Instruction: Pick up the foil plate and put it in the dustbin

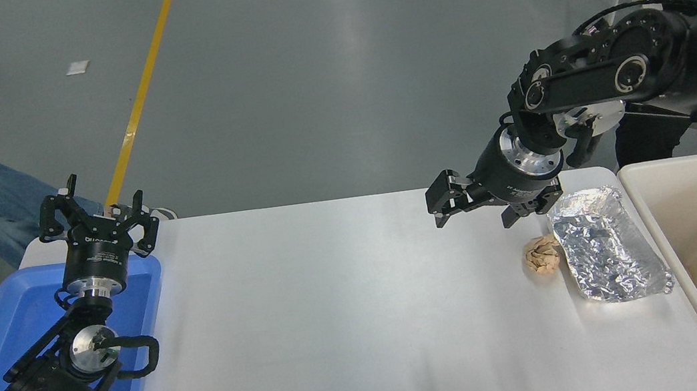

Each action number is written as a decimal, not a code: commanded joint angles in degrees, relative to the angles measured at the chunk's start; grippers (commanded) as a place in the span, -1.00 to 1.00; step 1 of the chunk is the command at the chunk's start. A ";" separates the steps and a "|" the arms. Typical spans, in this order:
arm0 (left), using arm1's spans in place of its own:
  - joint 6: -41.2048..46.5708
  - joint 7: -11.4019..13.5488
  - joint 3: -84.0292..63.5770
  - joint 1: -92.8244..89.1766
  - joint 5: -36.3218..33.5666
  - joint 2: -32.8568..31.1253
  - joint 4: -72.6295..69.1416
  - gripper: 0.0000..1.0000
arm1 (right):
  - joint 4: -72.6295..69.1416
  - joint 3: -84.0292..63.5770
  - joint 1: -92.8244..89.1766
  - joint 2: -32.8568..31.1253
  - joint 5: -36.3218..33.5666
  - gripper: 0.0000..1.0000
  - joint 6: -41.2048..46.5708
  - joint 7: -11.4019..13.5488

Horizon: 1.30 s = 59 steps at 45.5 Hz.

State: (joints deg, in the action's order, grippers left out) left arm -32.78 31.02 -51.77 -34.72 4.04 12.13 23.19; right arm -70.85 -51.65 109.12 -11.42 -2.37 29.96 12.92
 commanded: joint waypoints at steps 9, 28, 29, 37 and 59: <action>0.00 0.00 0.00 0.00 0.00 0.00 -0.08 0.98 | 0.19 -0.03 -0.58 -0.18 0.00 1.00 -0.08 0.00; 0.00 0.00 0.00 0.00 0.00 0.00 0.01 0.98 | 2.03 0.23 -1.28 0.08 0.00 1.00 0.01 0.00; 0.00 0.00 0.00 0.00 0.00 0.00 0.01 0.98 | 2.21 0.15 -1.37 0.26 0.00 1.00 -0.08 0.00; 0.00 0.00 0.00 0.00 0.00 0.00 0.01 0.98 | 4.58 -0.03 -2.42 0.43 0.00 1.00 0.09 0.00; 0.00 0.00 0.00 0.00 0.00 0.00 0.01 0.98 | 7.83 -0.03 -3.92 0.26 0.79 1.00 0.27 0.00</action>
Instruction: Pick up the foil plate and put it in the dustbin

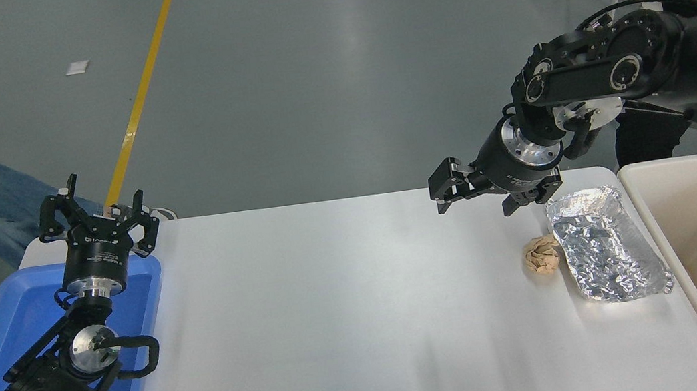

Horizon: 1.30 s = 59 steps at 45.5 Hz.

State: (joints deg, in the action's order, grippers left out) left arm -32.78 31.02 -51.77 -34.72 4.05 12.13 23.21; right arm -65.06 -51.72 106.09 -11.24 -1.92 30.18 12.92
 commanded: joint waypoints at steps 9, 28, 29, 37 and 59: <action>0.00 0.00 0.00 0.00 0.00 0.00 0.00 0.98 | 2.39 0.05 -0.62 -0.09 0.16 1.00 -0.04 0.00; 0.00 0.00 0.00 0.00 0.00 0.00 0.00 0.98 | 2.48 -3.73 -0.10 -1.06 -0.63 1.00 0.23 0.00; 0.00 0.00 0.00 0.00 0.00 0.00 0.00 0.98 | 2.48 -4.08 -0.36 -1.06 -0.63 1.00 0.23 -0.09; 0.00 0.00 0.00 0.00 0.00 0.00 0.00 0.98 | 3.97 -5.49 -5.27 -0.89 0.69 1.00 -2.84 0.00; 0.00 0.00 -0.09 0.00 0.00 0.00 0.00 0.98 | 18.12 -19.91 -21.27 -1.85 0.78 1.00 -22.09 0.00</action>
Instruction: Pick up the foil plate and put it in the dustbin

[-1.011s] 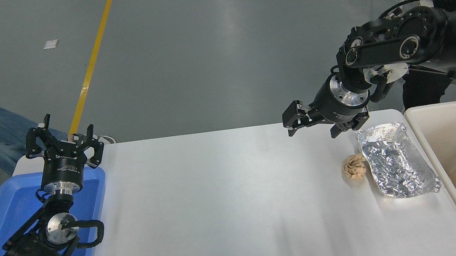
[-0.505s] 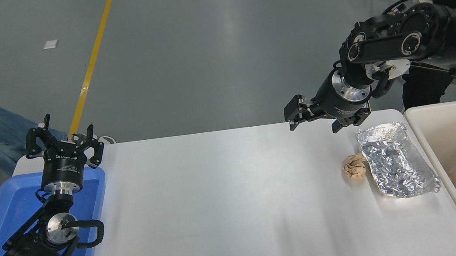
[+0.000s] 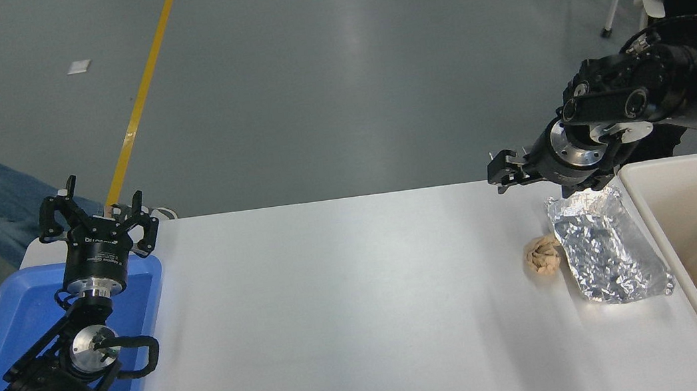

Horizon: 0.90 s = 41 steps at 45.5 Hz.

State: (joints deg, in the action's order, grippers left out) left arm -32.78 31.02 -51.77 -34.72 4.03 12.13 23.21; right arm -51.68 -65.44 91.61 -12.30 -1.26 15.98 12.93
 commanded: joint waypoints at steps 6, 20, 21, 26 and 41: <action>0.00 0.00 0.00 0.00 0.01 0.00 -0.01 0.98 | 5.54 -5.67 -10.04 -2.72 0.12 1.00 -10.26 -0.01; 0.00 0.00 0.00 0.00 0.01 0.00 -0.01 0.98 | 9.23 0.30 -19.09 -5.27 0.03 1.00 -13.78 -0.10; 0.00 0.00 0.00 0.00 0.01 0.00 -0.01 0.98 | 9.32 0.92 -19.53 -5.54 0.12 1.00 -14.04 -0.10; 0.00 0.00 -0.09 0.00 0.01 0.00 -0.01 0.98 | 10.98 2.51 -22.34 -5.80 0.21 1.00 -15.54 -0.19; 0.00 0.00 0.00 0.00 0.01 0.00 -0.01 0.98 | 17.66 5.14 -31.31 -5.01 0.21 1.00 -19.84 -0.54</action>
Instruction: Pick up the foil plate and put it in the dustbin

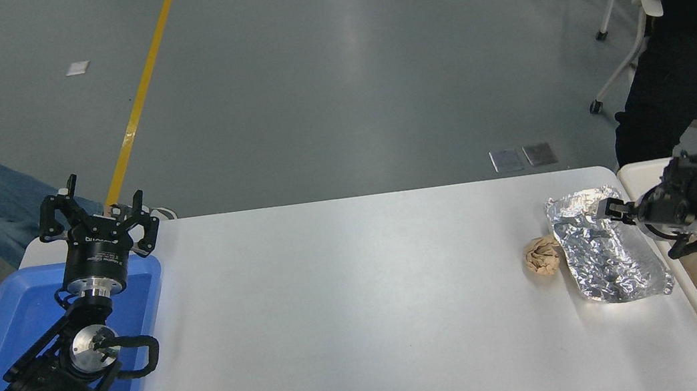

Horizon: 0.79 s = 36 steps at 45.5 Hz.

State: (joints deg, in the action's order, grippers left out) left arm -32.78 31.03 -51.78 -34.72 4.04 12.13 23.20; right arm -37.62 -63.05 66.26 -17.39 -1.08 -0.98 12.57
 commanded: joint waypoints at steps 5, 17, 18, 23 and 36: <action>0.00 0.00 0.02 0.00 0.00 0.00 0.00 0.98 | 4.66 3.99 -7.28 0.51 0.02 1.00 -3.32 -0.27; 0.00 0.00 -0.07 0.00 0.00 0.00 0.00 0.98 | 5.19 4.87 -8.51 1.13 0.02 1.00 -4.29 -0.36; 0.00 0.00 0.01 0.00 0.00 0.00 0.00 0.98 | 5.37 4.87 -8.69 1.13 0.02 1.00 -4.38 -0.36; 0.00 0.00 0.01 0.00 0.00 0.00 0.00 0.98 | 6.07 5.13 -9.66 1.74 0.02 1.00 -5.17 -0.36; 0.00 0.00 -0.07 0.00 0.00 0.00 0.00 0.98 | 6.86 5.22 -11.77 2.10 0.02 0.82 -7.89 -0.45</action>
State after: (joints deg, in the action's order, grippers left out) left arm -32.78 31.02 -51.81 -34.72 4.04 12.13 23.20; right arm -31.42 -58.08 56.10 -15.62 -1.06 -6.72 12.23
